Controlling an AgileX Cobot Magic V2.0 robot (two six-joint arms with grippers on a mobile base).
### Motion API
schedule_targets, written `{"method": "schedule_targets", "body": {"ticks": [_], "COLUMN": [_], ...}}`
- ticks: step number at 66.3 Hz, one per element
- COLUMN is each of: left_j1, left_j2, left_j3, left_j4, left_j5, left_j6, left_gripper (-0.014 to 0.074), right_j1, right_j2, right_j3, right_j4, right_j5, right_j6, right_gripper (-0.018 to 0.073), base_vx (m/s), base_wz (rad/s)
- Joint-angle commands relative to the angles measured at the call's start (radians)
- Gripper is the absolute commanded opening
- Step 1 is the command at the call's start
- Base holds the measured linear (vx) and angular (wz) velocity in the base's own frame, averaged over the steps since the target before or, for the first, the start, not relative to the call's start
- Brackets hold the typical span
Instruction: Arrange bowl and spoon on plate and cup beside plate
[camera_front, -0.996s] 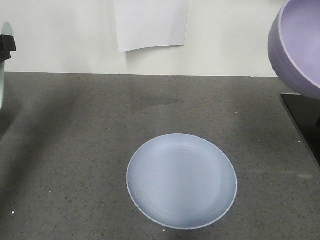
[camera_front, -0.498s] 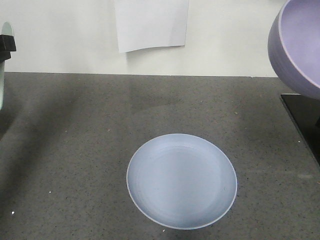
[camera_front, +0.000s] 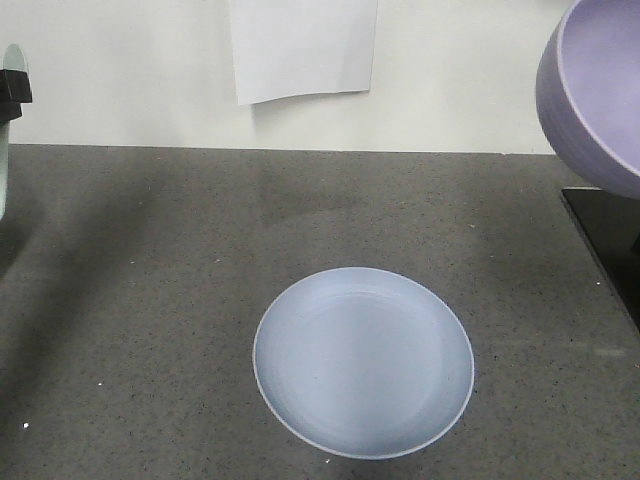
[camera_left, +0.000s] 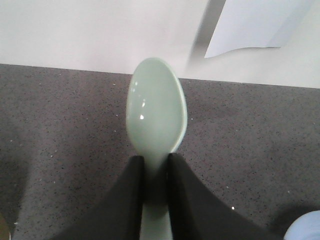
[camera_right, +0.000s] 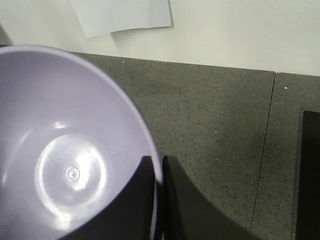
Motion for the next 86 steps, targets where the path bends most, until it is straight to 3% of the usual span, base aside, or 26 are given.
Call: {"method": "schedule_targets", "body": {"ticks": [1, 86], "left_j1": [-0.003, -0.003], "left_j2": [-0.027, -0.027], "left_j3": [-0.023, -0.023], "left_j4": [-0.016, -0.016], "left_j5": [-0.060, -0.060], "left_j6": [-0.003, -0.003], "left_gripper": [-0.0006, -0.0006], "right_j1": [-0.002, -0.002], "right_j2": [-0.016, -0.016], "right_j3": [-0.027, -0.027], "right_j4": [0.050, 0.050], "right_j5": [-0.046, -0.046], "right_j6": [-0.009, -0.009], "right_gripper": [-0.0004, -0.0004], "base_vx": [0.00, 0.00], "base_wz": [0.00, 0.00]}}
